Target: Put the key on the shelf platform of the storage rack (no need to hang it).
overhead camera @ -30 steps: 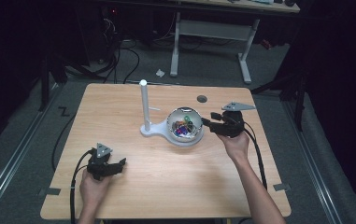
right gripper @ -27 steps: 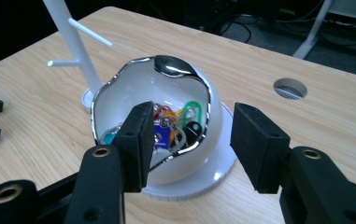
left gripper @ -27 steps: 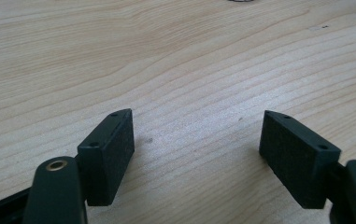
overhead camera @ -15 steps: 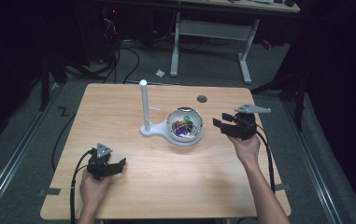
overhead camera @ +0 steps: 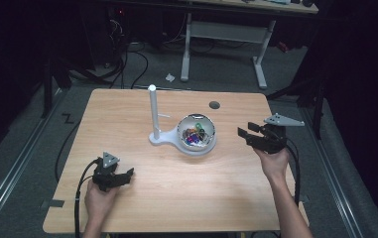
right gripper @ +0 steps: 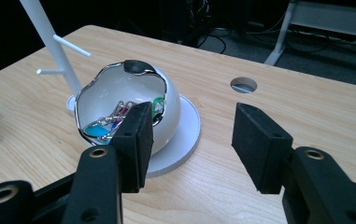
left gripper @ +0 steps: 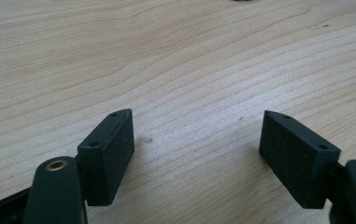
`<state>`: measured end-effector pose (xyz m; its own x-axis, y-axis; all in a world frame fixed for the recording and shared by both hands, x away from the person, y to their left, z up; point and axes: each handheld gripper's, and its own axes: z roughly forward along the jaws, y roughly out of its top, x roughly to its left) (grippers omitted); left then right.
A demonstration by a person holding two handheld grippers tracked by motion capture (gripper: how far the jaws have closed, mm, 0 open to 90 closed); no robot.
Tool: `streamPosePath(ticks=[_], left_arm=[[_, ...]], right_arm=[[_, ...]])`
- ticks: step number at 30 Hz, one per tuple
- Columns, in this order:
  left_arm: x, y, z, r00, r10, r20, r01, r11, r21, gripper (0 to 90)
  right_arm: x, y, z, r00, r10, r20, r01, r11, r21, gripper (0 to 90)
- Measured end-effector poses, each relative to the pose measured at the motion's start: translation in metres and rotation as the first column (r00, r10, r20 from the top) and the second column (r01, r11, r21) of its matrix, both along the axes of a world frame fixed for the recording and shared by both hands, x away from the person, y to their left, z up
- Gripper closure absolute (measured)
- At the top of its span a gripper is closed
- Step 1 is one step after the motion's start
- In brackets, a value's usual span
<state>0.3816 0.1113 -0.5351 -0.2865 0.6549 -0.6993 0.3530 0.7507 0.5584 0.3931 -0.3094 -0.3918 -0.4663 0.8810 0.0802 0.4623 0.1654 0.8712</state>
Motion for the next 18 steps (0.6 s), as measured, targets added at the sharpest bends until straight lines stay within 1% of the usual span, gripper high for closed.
streamPosePath(ticks=[2, 5, 7, 13, 15, 18], left_arm=[[0.000, 0.000, 0.000, 1.0000, 0.001, 0.000, -0.001, 1.0000, 0.000, 26.8], [0.000, 0.000, 0.000, 1.0000, -0.005, 0.005, 0.005, 1.0000, 0.007, 26.8], [0.000, 0.000, 0.000, 1.0000, -0.005, 0.005, 0.005, 1.0000, 0.008, 26.8], [0.000, 0.000, -0.001, 1.0000, -0.005, 0.005, 0.005, 1.0000, 0.008, 26.8], [0.000, 0.000, -0.001, 1.0000, -0.005, 0.005, 0.005, 1.0000, 0.008, 26.8], [0.000, 0.000, -0.001, 1.0000, -0.005, 0.005, 0.005, 1.0000, 0.008, 26.8]], right_arm=[[-0.003, -0.004, -0.001, 1.0000, -0.006, 0.003, 0.006, 1.000, 0.013, 48.6], [-0.007, -0.010, -0.004, 0.9998, -0.020, -0.008, 0.020, 1.000, 0.016, 48.4], [-0.012, -0.016, -0.004, 0.9995, -0.031, -0.002, 0.031, 0.999, 0.027, 48.5], [-0.022, -0.026, -0.005, 0.9987, -0.052, 0.004, 0.052, 0.998, 0.037, 48.2], [-0.028, -0.032, -0.006, 0.9979, -0.064, 0.008, 0.064, 0.997, 0.046, 48.2], [-0.030, -0.035, -0.008, 0.9976, -0.069, 0.009, 0.069, 0.997, 0.046, 48.3]])
